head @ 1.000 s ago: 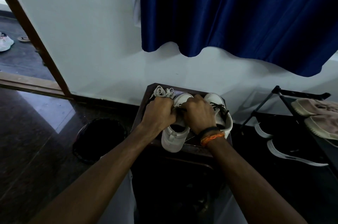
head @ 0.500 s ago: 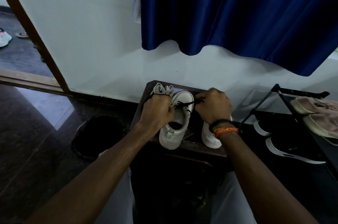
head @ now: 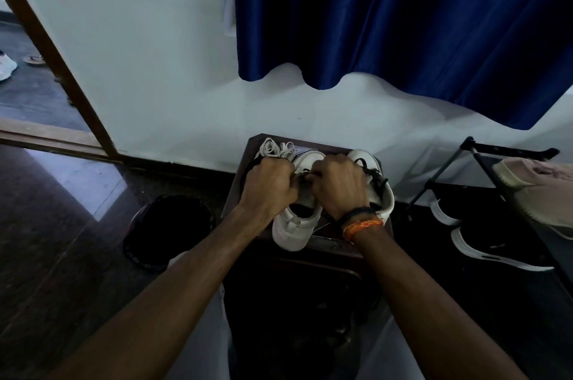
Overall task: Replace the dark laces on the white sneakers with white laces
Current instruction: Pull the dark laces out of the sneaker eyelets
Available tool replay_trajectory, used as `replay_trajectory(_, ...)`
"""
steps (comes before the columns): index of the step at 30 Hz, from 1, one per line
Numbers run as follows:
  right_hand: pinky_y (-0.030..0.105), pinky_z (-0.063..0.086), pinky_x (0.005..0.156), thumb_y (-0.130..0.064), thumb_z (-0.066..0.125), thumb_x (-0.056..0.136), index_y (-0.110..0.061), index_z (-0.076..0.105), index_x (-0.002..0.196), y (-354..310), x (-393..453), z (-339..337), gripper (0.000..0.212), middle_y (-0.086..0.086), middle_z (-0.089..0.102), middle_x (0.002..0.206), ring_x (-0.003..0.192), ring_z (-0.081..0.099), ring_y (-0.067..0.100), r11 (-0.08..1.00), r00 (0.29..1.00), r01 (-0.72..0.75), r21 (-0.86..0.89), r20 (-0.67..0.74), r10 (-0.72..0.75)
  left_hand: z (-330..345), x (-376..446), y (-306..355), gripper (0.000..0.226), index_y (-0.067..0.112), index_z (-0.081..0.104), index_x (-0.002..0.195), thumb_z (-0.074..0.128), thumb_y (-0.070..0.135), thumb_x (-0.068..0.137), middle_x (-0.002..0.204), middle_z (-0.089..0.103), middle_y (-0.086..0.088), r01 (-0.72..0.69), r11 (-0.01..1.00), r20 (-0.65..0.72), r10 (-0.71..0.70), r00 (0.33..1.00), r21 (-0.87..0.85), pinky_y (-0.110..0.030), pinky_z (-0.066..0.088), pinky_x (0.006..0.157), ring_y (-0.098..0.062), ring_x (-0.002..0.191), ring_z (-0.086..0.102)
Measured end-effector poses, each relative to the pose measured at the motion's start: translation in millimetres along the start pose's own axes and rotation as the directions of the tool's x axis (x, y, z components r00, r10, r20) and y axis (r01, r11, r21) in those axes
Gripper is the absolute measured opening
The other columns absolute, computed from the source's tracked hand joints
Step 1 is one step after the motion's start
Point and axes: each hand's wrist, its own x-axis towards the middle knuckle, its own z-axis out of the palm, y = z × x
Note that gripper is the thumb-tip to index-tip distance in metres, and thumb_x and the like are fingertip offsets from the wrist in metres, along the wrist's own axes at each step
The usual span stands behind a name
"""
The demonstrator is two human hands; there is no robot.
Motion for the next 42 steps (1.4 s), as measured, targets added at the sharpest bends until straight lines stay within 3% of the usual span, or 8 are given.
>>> replay_trajectory(8,0.035,0.051,0.073,-0.019,0.065,0.077,-0.015,0.077,0.082,25.4,-1.7,-22.2,0.013,0.01,0.074,0.087,0.086,0.065,0.036,0.937,0.942,-0.323,0.132,-0.05,0.332,2.7,-2.1,-4.8,0.022,0.01,0.059,0.066,0.066,0.021,0.085,0.06,0.058,-0.005,0.011,1.0,-0.019,-0.011,1.0,0.001,-0.042,0.055,0.057,-0.031,0.058,0.06)
replay_trajectory(12,0.039,0.056,0.085,-0.029,0.056,0.068,-0.023,0.076,0.11,3.5,-5.4,-26.5,0.047,0.006,0.074,0.109,0.101,0.066,0.033,0.961,0.99,-0.142,0.236,0.026,0.139,0.7,-0.7,-1.3,0.02,0.01,0.066,0.075,0.064,0.029,0.083,0.069,0.065,-0.008,0.011,1.0,-0.011,-0.011,1.0,0.008,-0.042,0.056,0.062,-0.035,0.068,0.065)
replay_trajectory(18,0.034,0.044,0.066,-0.029,0.059,0.089,-0.016,0.072,0.098,-9.3,-4.6,-4.0,0.021,0.006,0.068,0.103,0.095,0.066,0.032,0.998,0.991,0.027,-0.053,0.135,-0.019,-0.7,-1.0,-1.4,0.018,0.01,0.065,0.077,0.066,0.027,0.083,0.074,0.066,-0.009,0.017,1.0,-0.006,-0.017,1.0,0.025,-0.038,0.054,0.061,-0.034,0.071,0.066)
replay_trajectory(22,0.03,0.037,0.057,-0.039,0.049,0.081,-0.014,0.074,0.081,-2.8,-10.6,-8.9,0.035,0.002,0.066,0.092,0.078,0.065,0.029,0.987,0.987,0.148,0.056,0.057,-0.151,-0.3,-0.5,-3.3,0.015,0.01,0.066,0.08,0.066,0.024,0.084,0.076,0.067,-0.008,0.015,0.999,-0.003,-0.015,1.0,0.036,-0.039,0.055,0.063,-0.033,0.073,0.066)
replay_trajectory(26,0.036,0.048,0.059,-0.039,0.047,0.074,-0.017,0.067,0.069,9.1,-19.5,-21.9,0.03,-0.005,0.064,0.086,0.073,0.063,0.026,0.983,0.989,0.133,0.127,0.046,-0.139,1.1,-0.6,-3.7,0.018,0.009,0.066,0.081,0.065,0.026,0.087,0.078,0.067,-0.01,0.003,0.999,-0.022,-0.003,1.0,0.032,-0.041,0.055,0.064,-0.036,0.076,0.066)
replay_trajectory(30,0.031,0.036,0.059,-0.034,0.05,0.074,-0.018,0.061,0.064,13.5,-23.8,-29.7,0.021,-0.004,0.063,0.082,0.075,0.062,0.027,0.983,0.987,0.119,0.137,0.094,-0.132,1.5,-1.6,-2.0,0.017,0.009,0.068,0.082,0.065,0.025,0.086,0.08,0.068,-0.012,0.011,1.0,0.0,-0.011,1.0,0.023,-0.043,0.056,0.068,-0.038,0.078,0.066)
replay_trajectory(36,0.04,0.056,0.07,-0.043,0.068,0.078,-0.018,0.072,0.095,3.0,-13.1,-21.8,0.03,0.002,0.055,0.113,0.087,0.064,0.027,0.997,0.994,0.069,0.028,0.084,-0.071,-1.8,0.7,-6.5,0.018,0.009,0.068,0.076,0.069,0.025,0.084,0.066,0.062,-0.002,0.013,0.999,0.071,-0.01,0.997,-0.047,-0.033,0.05,0.058,-0.025,0.064,0.063)
replay_trajectory(42,0.035,0.049,0.066,-0.035,0.068,0.086,-0.023,0.075,0.105,-2.9,-6.7,5.6,0.023,0.003,0.055,0.106,0.096,0.062,0.027,0.99,0.986,0.135,-0.032,0.098,-0.132,-5.4,1.8,-8.6,0.013,0.008,0.068,0.077,0.068,0.018,0.086,0.065,0.063,-0.002,-0.019,0.998,0.114,0.026,0.993,-0.065,-0.033,0.05,0.058,-0.019,0.059,0.059)
